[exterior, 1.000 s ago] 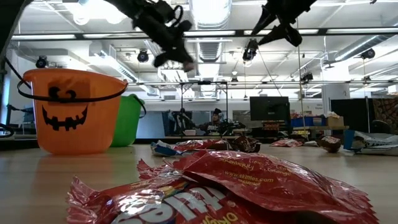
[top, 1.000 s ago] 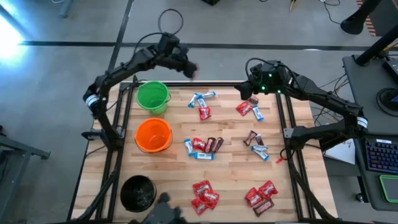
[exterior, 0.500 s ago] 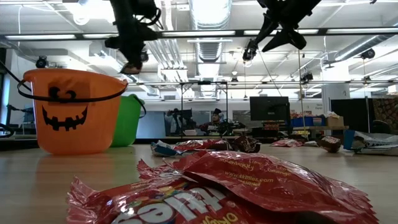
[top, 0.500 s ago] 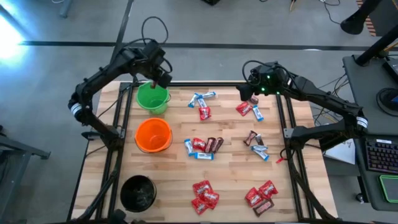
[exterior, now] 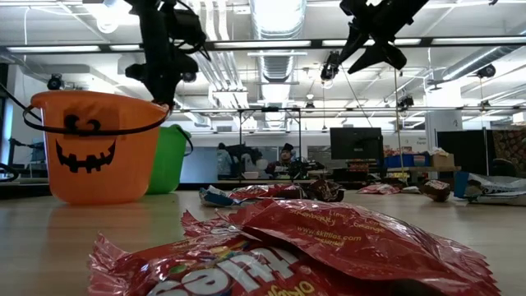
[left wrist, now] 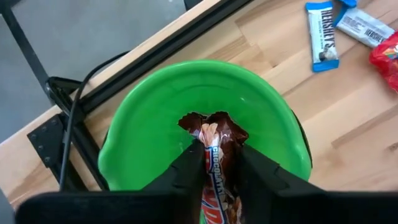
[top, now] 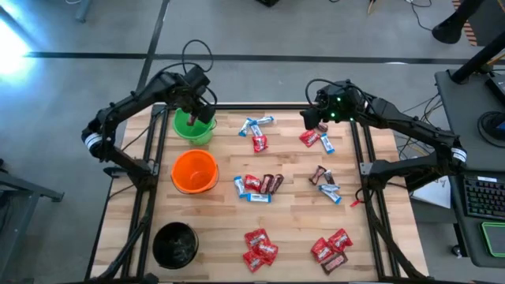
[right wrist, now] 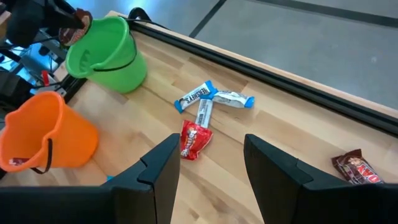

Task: Organize candy in baskets
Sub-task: Put the brown chocolate into the green bucket

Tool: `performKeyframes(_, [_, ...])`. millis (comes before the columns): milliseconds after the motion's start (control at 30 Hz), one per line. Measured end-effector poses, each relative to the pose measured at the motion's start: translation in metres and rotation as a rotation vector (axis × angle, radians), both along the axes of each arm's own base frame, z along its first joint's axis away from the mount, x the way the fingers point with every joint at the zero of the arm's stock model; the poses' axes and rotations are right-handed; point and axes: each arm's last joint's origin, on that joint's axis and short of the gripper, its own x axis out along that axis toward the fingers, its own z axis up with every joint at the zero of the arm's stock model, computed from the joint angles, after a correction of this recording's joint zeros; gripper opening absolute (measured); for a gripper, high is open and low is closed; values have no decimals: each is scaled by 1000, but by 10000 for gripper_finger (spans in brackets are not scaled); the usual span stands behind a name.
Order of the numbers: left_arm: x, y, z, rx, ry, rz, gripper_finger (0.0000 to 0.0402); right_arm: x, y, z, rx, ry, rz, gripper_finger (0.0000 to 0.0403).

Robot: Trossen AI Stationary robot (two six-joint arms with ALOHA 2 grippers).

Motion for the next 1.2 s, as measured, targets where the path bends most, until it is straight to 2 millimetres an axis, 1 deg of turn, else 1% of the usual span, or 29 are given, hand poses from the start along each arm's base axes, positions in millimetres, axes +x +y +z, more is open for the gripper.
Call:
performKeyframes(200, [-4, -3, 5, -3, 15, -7, 139, 0, 0, -1, 5, 8, 0, 166])
performKeyframes(333, [-4, -3, 10, 13, 4, -18, 153, -2, 1, -3, 20, 28, -2, 166])
performKeyframes(433, [4, -3, 20, 0, -126, -74, 152, -7, 4, -11, 79, 114, -25, 166])
performKeyframes(533, [17, -3, 33, 28, -294, -168, 148, -16, 6, -27, 114, 267, -95, 166])
performKeyframes(567, [21, -2, 38, 40, -349, -194, 146, -17, 5, -33, 125, 289, -122, 166])
performKeyframes(667, [30, 1, 50, 66, -508, -279, 144, -18, 1, -50, 160, 288, -157, 166])
performKeyframes(767, [38, 2, 59, 61, -660, -369, 143, -20, -3, -70, 191, 305, -189, 166])
performKeyframes(833, [43, 2, 64, 48, -755, -422, 143, -21, -6, -78, 177, 316, -191, 166])
performKeyframes(933, [48, 2, 73, 28, -884, -500, 143, -21, -13, -84, 133, 353, -165, 164])
performKeyframes(1000, [50, 1, 77, 11, -938, -524, 143, -21, -16, -88, 112, 404, -125, 161])
performKeyframes(1067, [52, 0, 79, 4, -965, -531, 143, -21, -19, -92, 94, 457, -72, 159])
performKeyframes(1200, [54, -1, 80, -10, -989, -524, 143, -16, -26, -89, 39, 534, 67, 155])
